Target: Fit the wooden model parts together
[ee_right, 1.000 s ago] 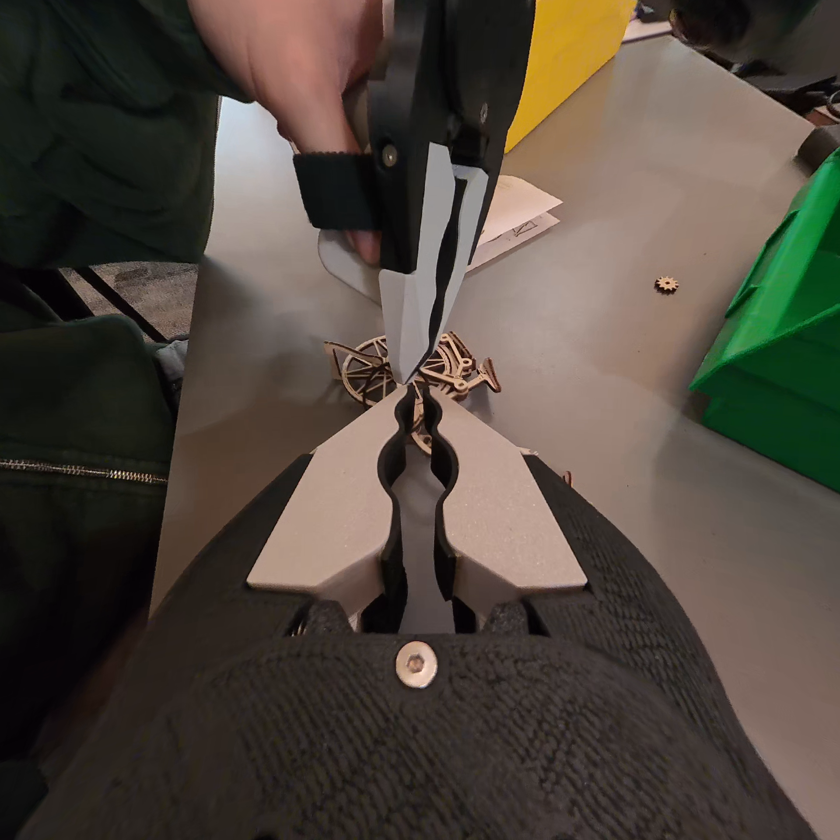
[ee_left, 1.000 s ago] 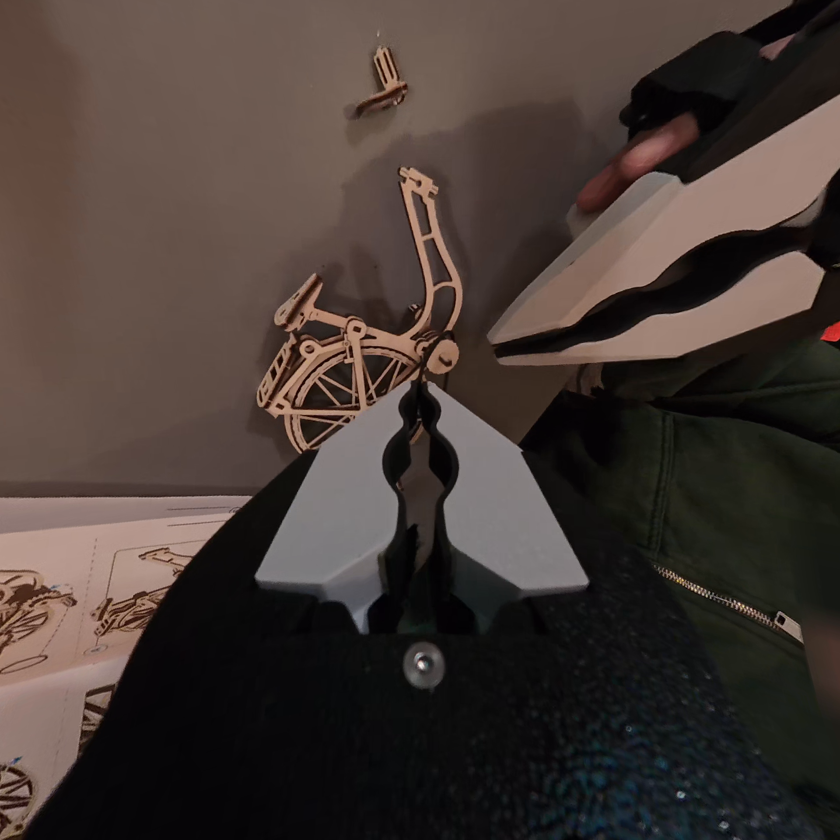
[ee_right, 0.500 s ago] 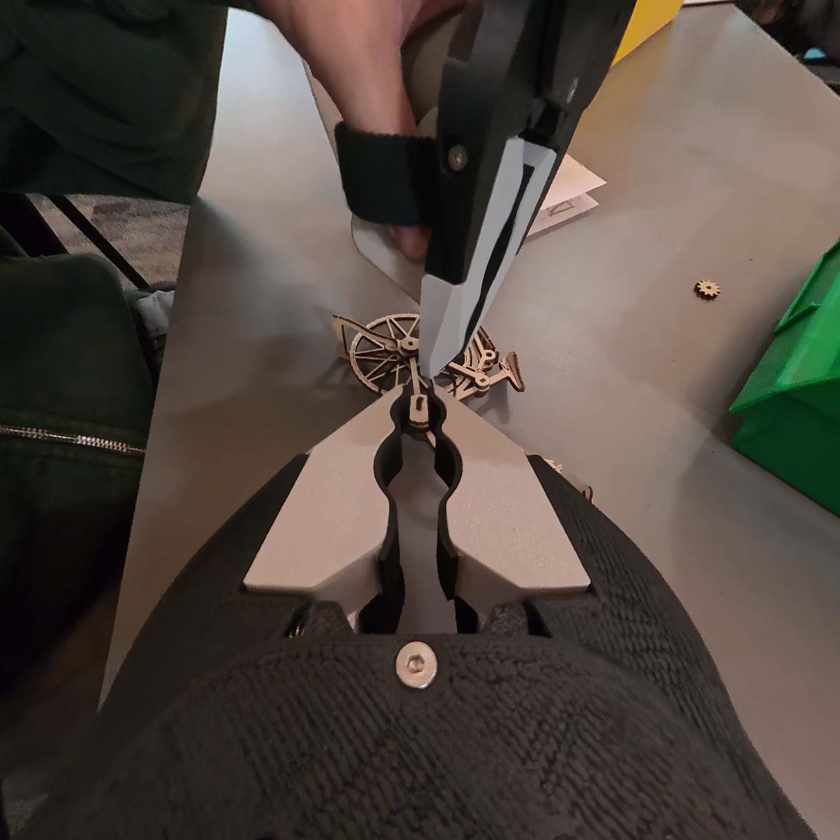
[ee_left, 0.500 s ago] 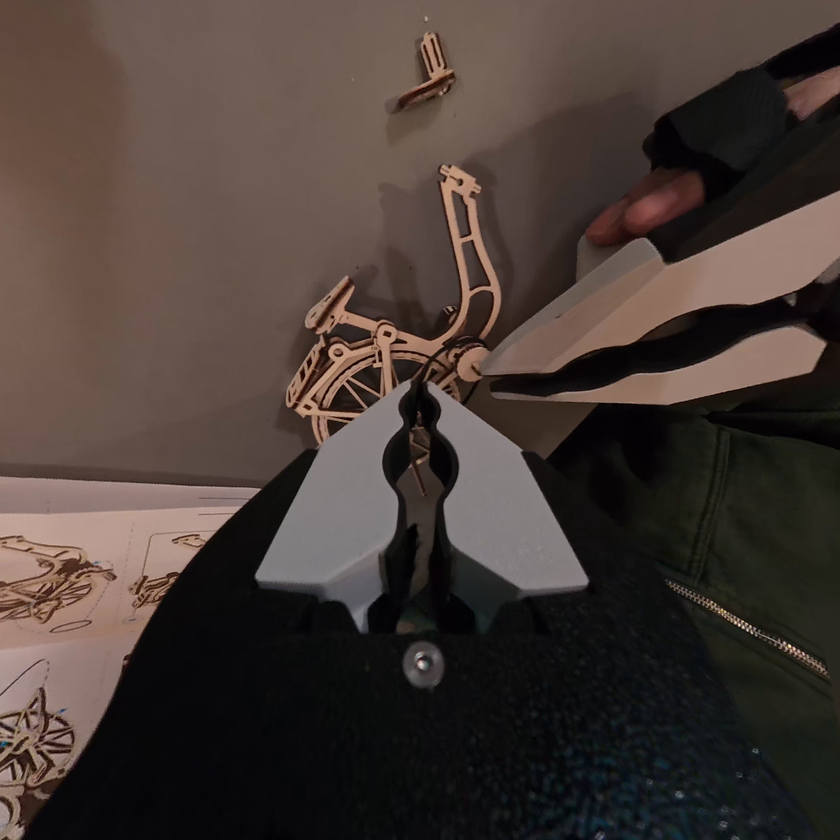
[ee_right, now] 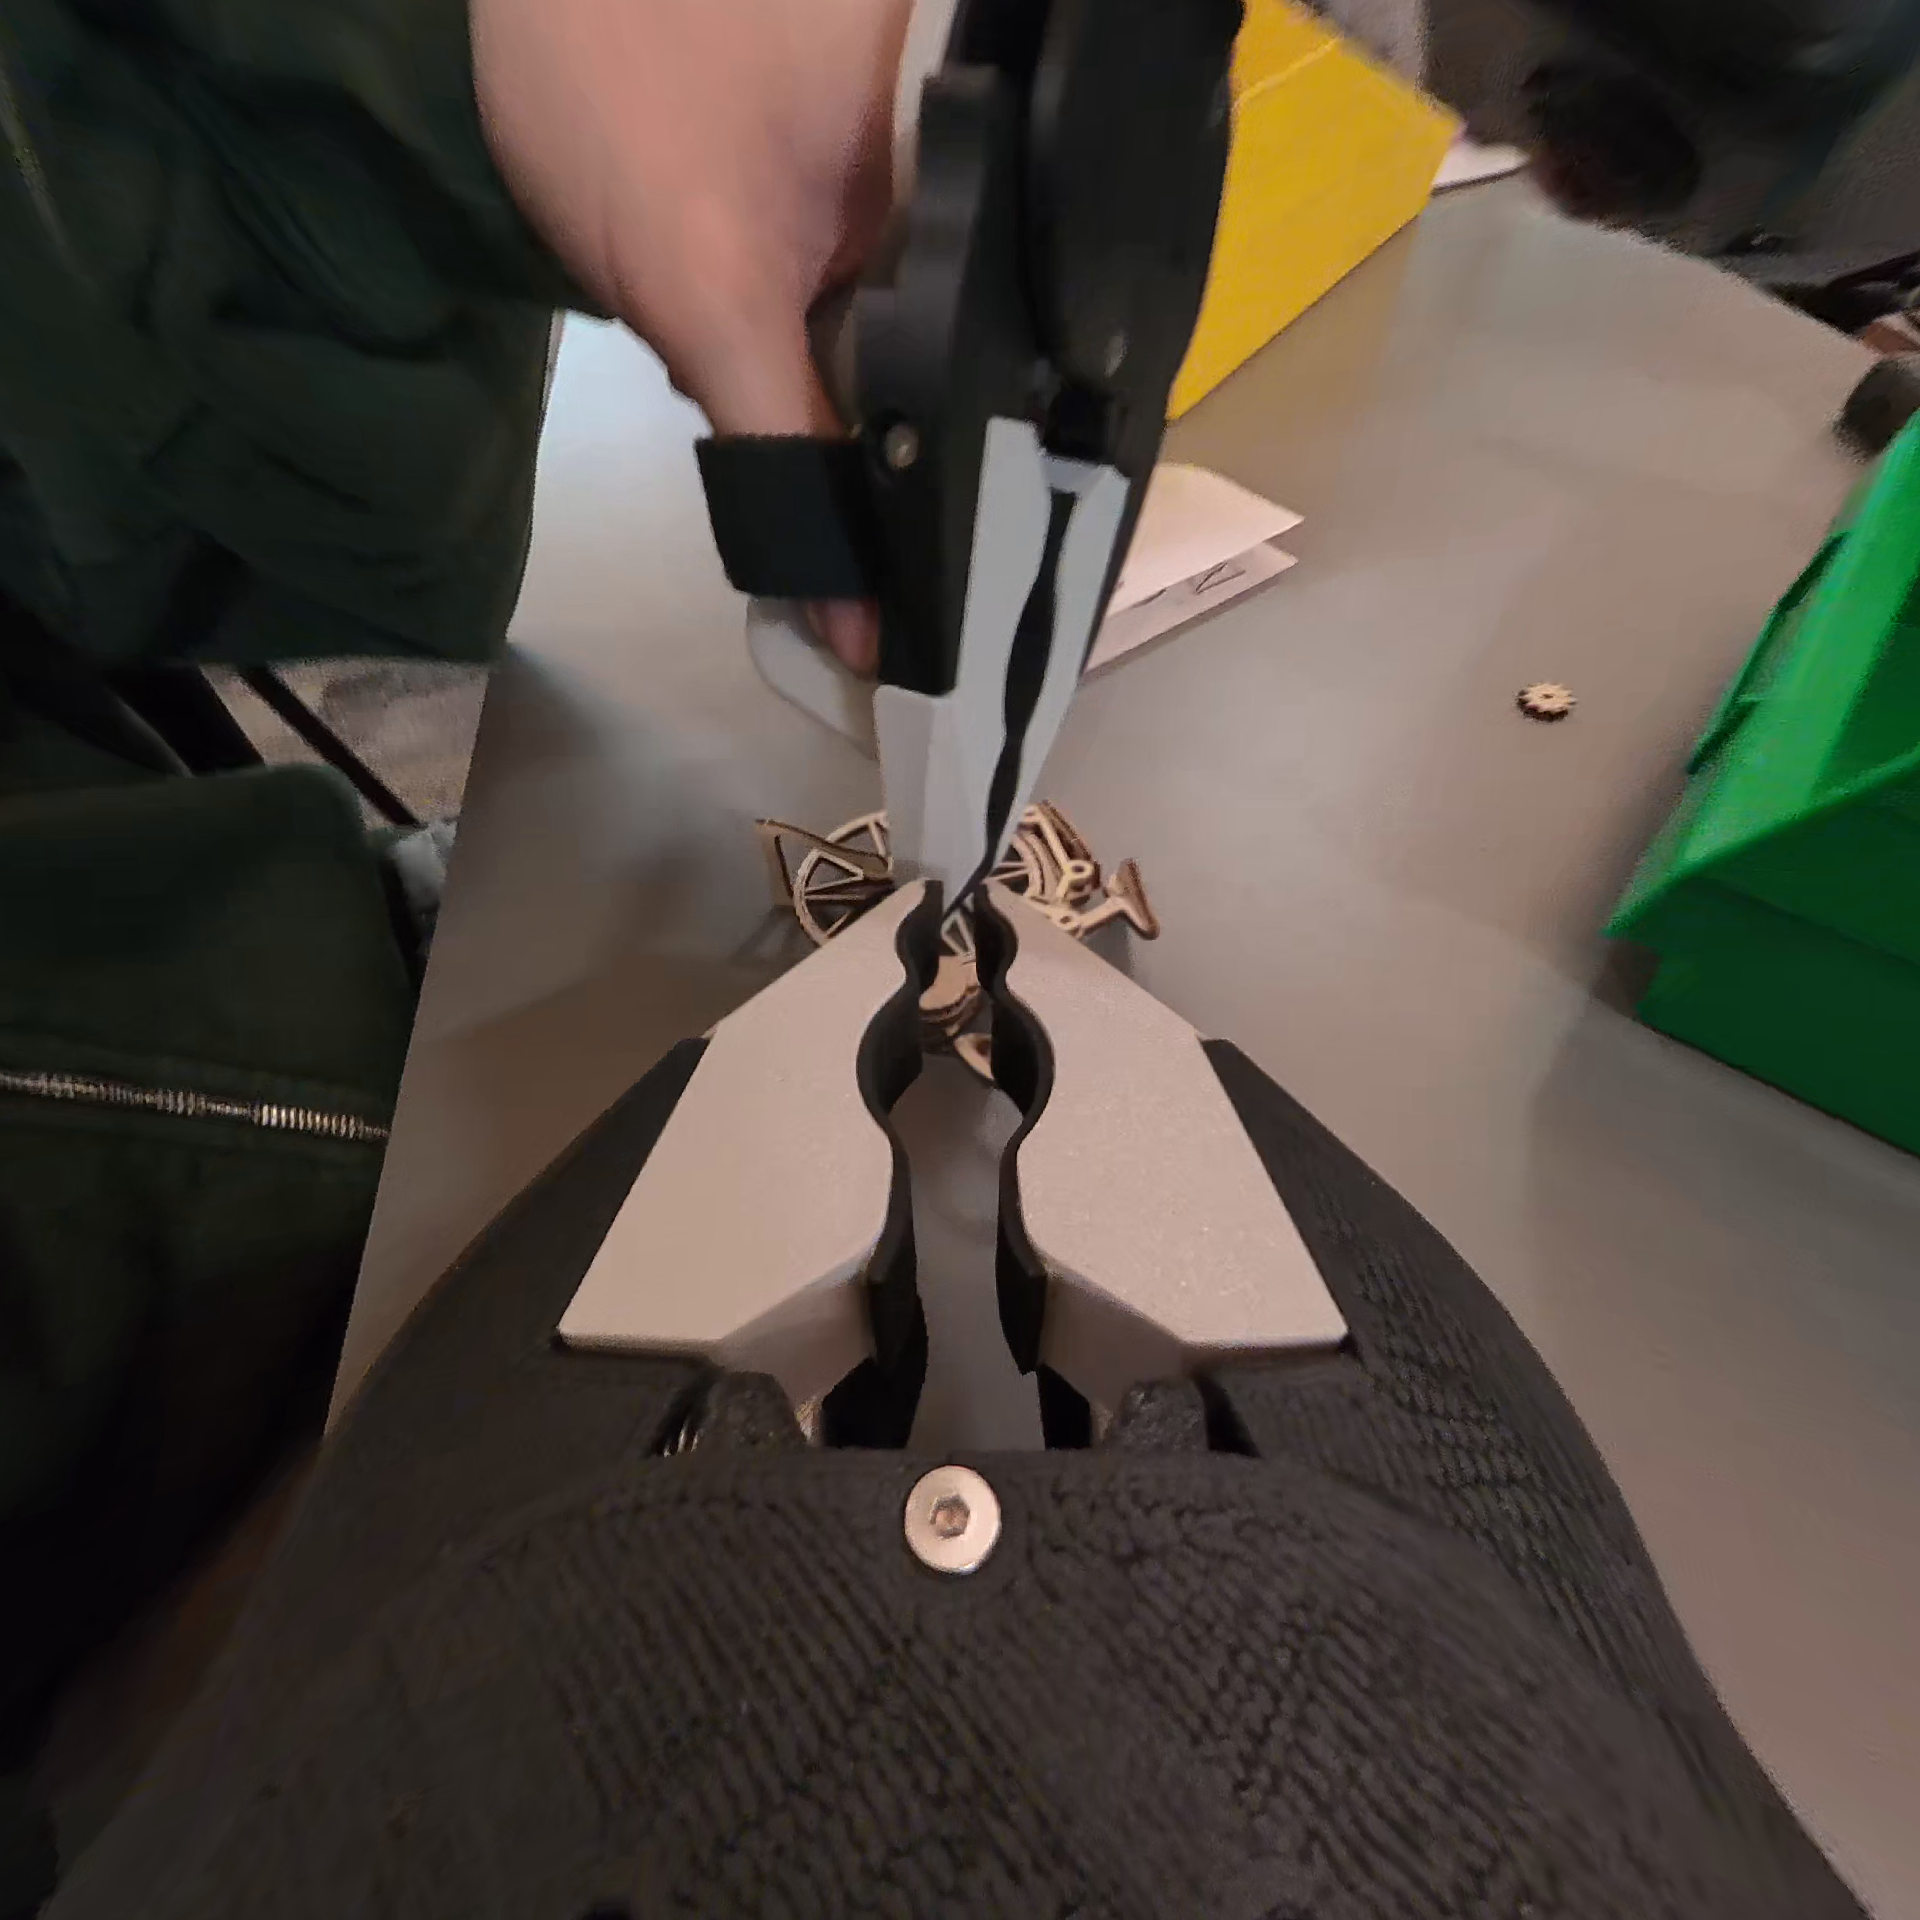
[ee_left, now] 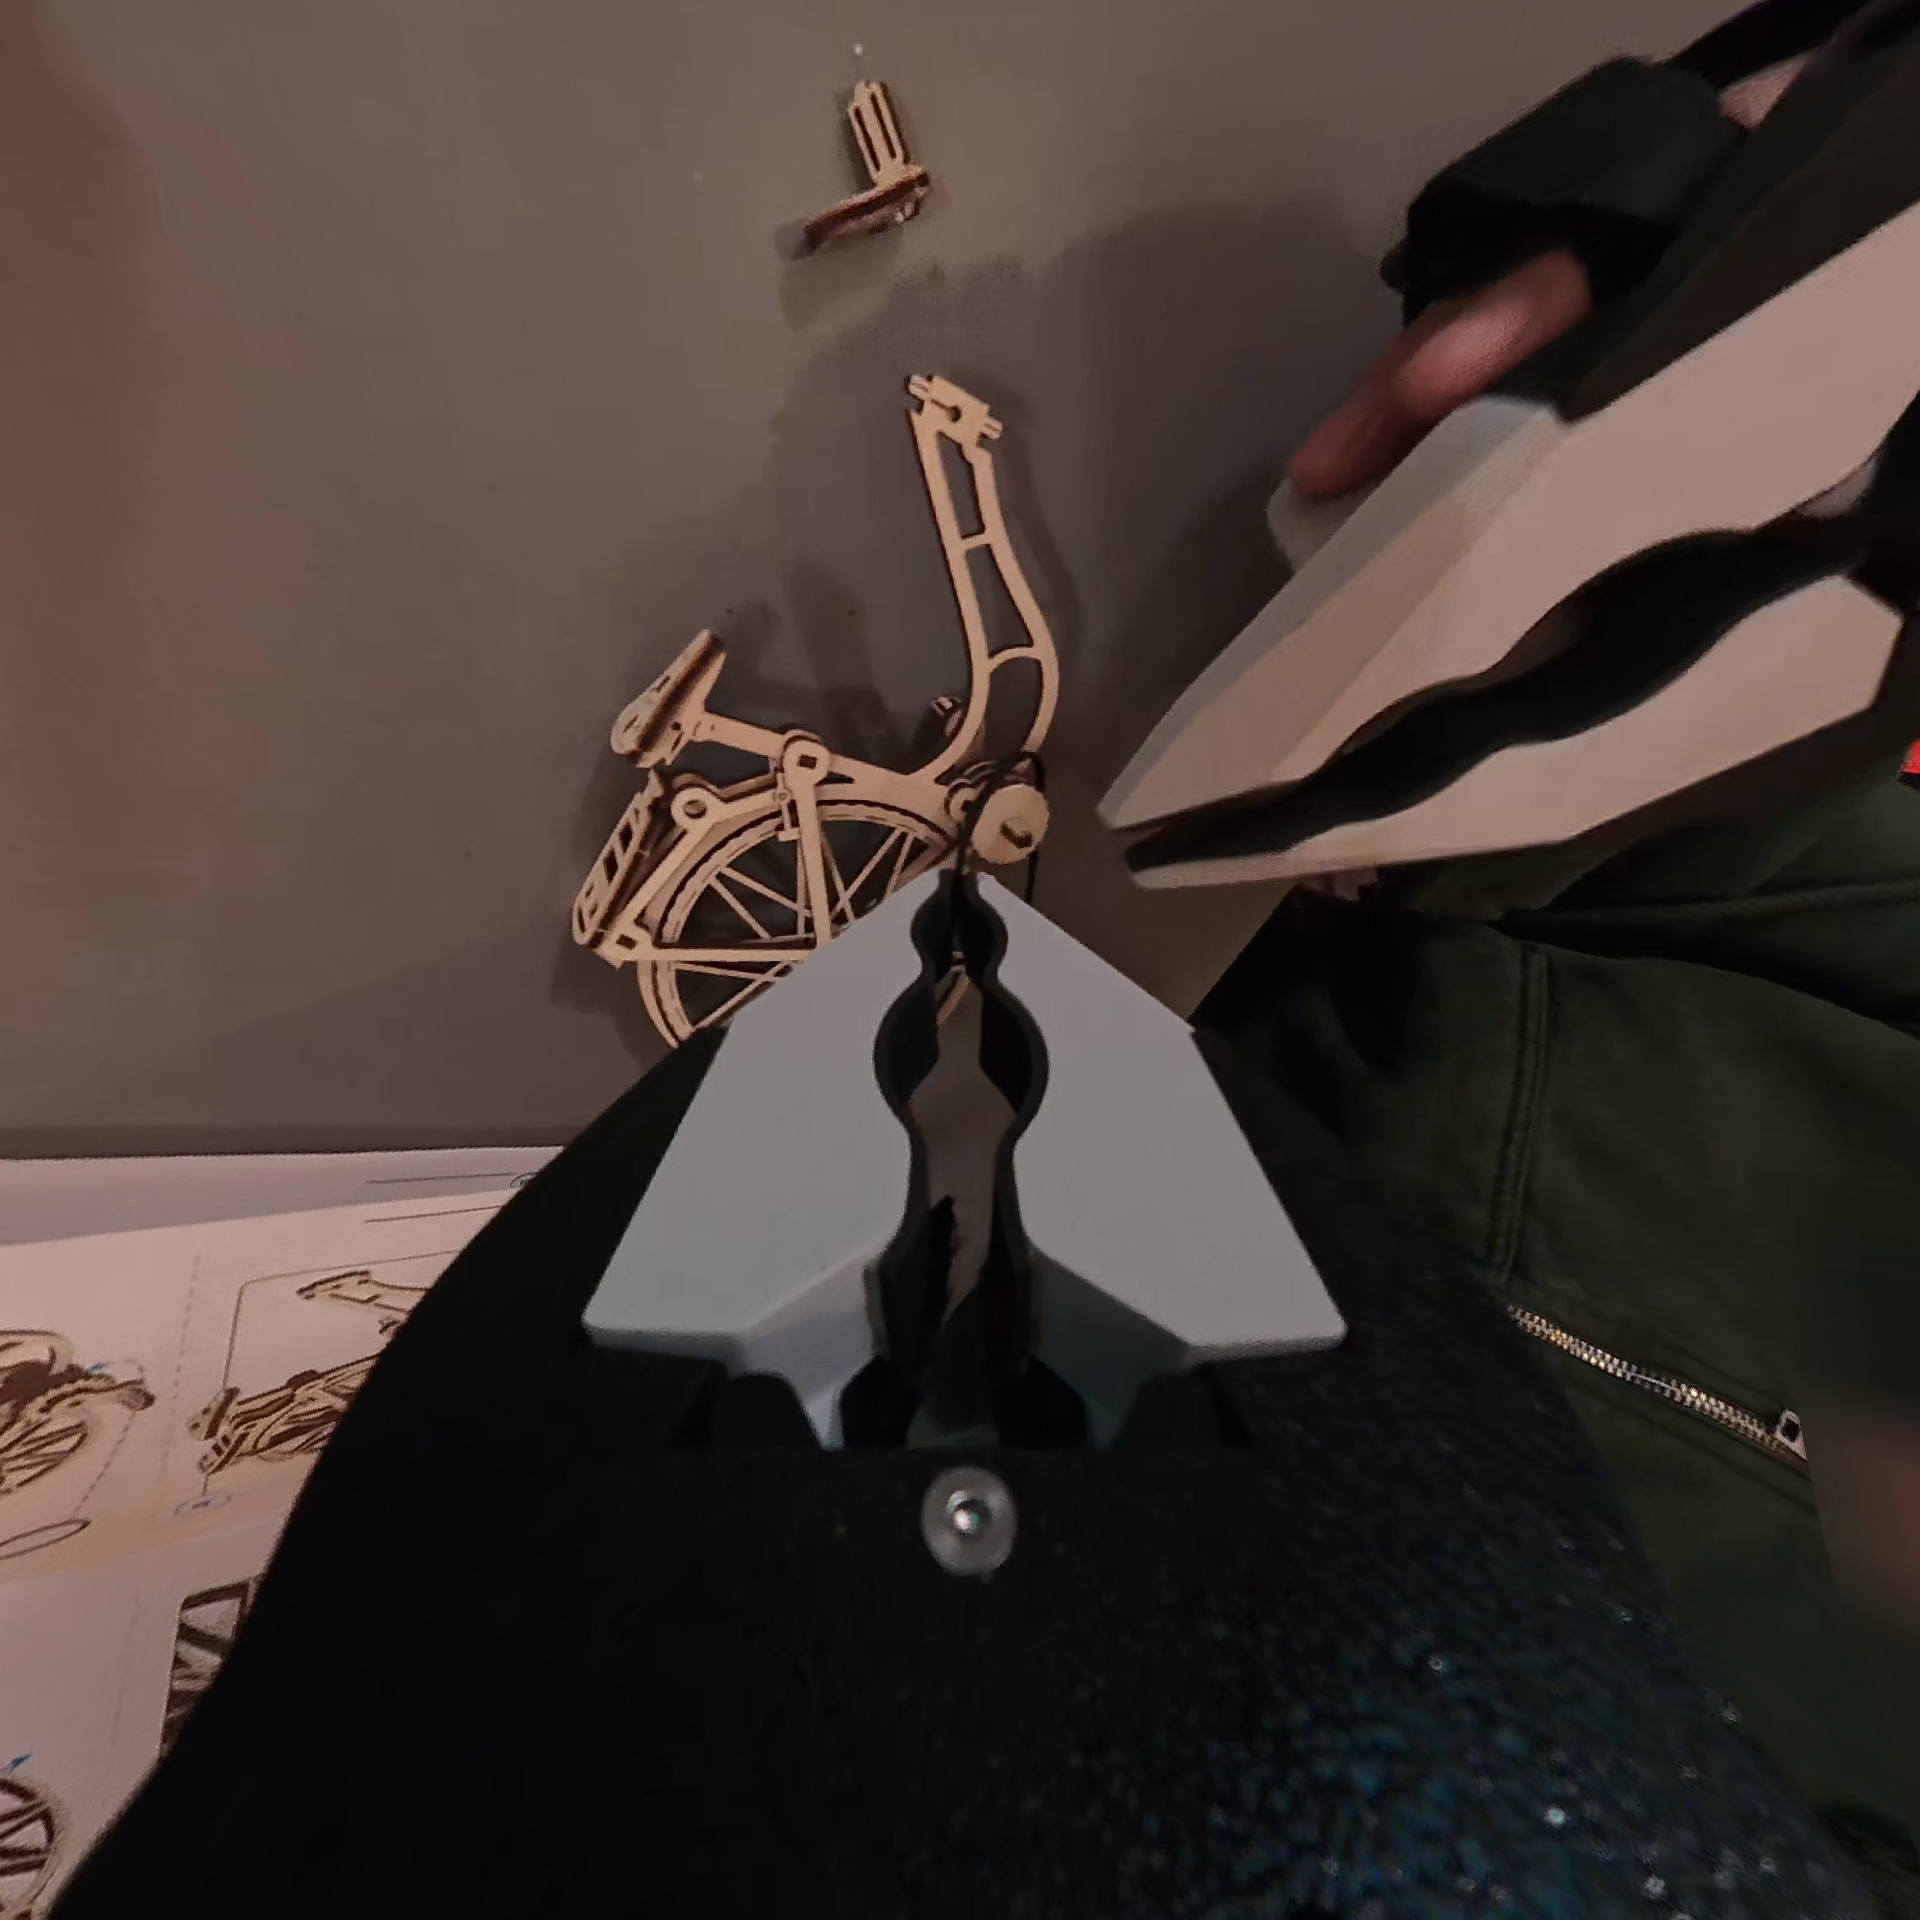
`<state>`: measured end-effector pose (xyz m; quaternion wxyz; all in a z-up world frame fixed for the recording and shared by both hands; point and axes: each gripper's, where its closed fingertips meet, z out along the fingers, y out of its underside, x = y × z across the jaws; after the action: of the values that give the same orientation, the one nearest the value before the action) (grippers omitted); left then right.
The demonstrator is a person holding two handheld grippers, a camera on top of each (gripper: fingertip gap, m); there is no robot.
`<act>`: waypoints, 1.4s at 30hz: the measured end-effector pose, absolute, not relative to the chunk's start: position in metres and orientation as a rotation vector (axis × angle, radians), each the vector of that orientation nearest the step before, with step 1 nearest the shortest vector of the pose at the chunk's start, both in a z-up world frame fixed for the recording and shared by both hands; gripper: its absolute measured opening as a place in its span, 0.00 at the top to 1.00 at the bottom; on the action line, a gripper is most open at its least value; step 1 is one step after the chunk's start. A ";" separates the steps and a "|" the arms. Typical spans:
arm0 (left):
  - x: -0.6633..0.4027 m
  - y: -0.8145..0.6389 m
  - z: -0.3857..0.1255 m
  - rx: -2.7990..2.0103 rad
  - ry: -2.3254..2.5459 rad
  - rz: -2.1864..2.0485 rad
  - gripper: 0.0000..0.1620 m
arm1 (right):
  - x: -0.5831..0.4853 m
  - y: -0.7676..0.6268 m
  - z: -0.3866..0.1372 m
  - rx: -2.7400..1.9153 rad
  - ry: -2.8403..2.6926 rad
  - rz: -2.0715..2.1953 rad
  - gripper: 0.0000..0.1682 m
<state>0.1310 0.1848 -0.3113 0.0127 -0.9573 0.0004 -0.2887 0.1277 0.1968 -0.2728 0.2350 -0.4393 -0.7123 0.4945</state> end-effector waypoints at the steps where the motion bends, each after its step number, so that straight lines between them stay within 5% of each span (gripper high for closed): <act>1: 0.131 0.185 -0.311 -2.975 0.002 -0.909 1.00 | 0.127 0.201 -0.269 -1.208 -1.916 1.384 0.98; 42: 0.130 0.189 -0.306 -2.779 -0.143 -1.299 1.00 | 0.127 0.210 -0.272 -1.263 -1.806 1.462 1.00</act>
<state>0.1298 0.1886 -0.3056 0.0351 -0.9044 -0.0466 -0.4227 0.1275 0.2101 -0.2721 0.2458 -0.4628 -0.6620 0.5359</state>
